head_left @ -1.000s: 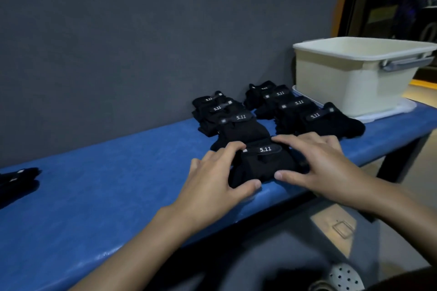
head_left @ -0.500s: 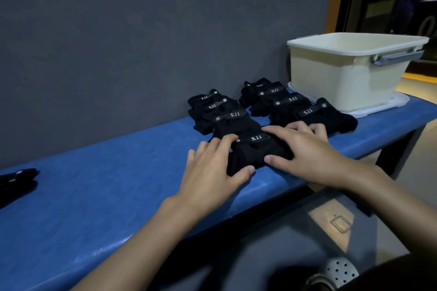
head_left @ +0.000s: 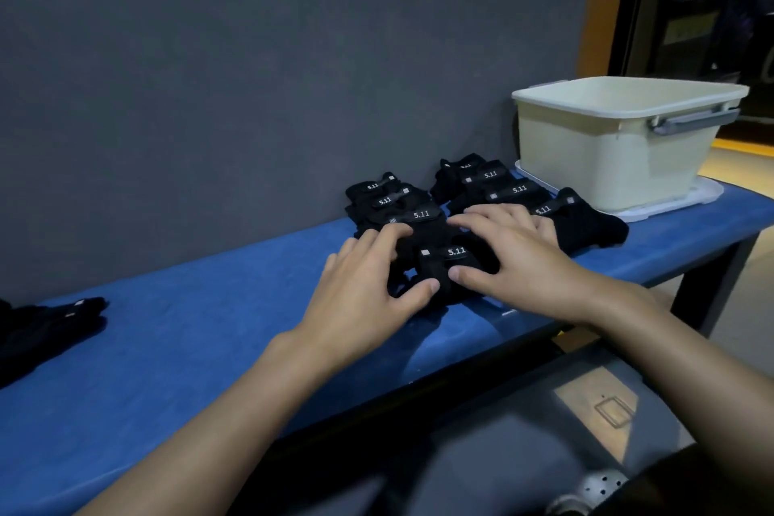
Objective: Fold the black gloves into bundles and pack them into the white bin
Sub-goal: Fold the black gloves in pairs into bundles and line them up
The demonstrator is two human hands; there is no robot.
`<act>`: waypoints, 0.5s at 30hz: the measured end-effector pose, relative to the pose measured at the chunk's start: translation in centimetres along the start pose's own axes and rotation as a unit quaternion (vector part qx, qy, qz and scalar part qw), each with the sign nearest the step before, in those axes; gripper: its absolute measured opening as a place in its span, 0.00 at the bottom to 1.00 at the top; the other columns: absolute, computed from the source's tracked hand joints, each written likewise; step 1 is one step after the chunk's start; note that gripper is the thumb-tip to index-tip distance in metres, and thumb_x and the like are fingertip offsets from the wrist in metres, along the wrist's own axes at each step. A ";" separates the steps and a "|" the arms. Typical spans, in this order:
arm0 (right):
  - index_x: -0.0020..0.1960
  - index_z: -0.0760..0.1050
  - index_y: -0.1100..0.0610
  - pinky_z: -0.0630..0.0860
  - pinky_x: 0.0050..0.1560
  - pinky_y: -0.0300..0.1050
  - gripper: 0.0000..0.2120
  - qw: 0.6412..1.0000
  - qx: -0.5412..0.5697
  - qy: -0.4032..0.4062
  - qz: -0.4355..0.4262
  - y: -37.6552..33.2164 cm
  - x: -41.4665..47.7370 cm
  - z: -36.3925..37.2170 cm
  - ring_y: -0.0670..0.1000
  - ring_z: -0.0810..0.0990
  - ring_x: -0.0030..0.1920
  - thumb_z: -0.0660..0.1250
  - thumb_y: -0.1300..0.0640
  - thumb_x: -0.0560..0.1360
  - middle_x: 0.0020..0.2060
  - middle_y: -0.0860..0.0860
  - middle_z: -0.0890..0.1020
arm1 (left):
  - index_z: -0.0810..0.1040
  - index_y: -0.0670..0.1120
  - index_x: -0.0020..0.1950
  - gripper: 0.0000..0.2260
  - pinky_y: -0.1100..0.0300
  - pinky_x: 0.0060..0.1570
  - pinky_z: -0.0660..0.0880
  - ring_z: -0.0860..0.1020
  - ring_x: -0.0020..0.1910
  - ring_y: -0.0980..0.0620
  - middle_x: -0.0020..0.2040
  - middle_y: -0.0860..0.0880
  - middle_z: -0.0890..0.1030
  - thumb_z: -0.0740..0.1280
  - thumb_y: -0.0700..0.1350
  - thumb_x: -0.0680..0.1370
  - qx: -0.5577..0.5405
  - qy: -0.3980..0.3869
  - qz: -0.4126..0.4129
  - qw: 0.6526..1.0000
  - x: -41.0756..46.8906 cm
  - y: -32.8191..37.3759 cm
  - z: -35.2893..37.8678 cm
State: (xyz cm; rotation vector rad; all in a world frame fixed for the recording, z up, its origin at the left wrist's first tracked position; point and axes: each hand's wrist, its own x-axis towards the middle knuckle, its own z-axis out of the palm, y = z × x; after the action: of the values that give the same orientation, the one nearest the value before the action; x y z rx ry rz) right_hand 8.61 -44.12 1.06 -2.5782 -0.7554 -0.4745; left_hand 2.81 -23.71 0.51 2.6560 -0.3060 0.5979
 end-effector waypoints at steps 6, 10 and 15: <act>0.68 0.69 0.42 0.51 0.66 0.46 0.23 0.997 0.039 -0.001 -0.063 -4.2 3.2 1.0 0.44 0.58 0.70 0.66 0.41 0.74 0.67 0.39 0.68 | 0.70 0.59 0.64 0.21 0.50 0.61 0.70 0.73 0.55 0.55 0.52 0.59 0.74 0.65 0.65 0.74 -0.011 0.016 -0.063 0.998 -1.0 -4.7 -4.7; 0.65 0.72 0.43 0.50 0.63 0.43 0.19 0.992 0.065 -0.021 -0.106 -8.4 6.2 3.2 0.43 0.61 0.68 0.66 0.43 0.74 0.64 0.39 0.70 | 0.73 0.58 0.61 0.17 0.48 0.61 0.71 0.74 0.55 0.54 0.51 0.59 0.76 0.67 0.63 0.76 0.023 0.040 -0.105 0.993 -2.5 -9.5 -8.7; 0.62 0.73 0.42 0.51 0.63 0.43 0.15 0.980 0.086 -0.076 -0.162 -15.2 9.9 6.9 0.43 0.62 0.67 0.65 0.44 0.76 0.62 0.38 0.71 | 0.76 0.57 0.56 0.15 0.48 0.60 0.72 0.75 0.55 0.53 0.50 0.59 0.77 0.64 0.63 0.75 0.070 0.060 -0.161 0.983 -5.9 -15.8 -13.7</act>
State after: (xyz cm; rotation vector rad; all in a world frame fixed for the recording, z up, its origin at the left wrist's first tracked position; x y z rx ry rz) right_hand 9.18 -24.94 3.75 -2.3569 -1.2243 -0.2921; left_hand -2.77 -3.03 3.92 2.7033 0.2068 0.6899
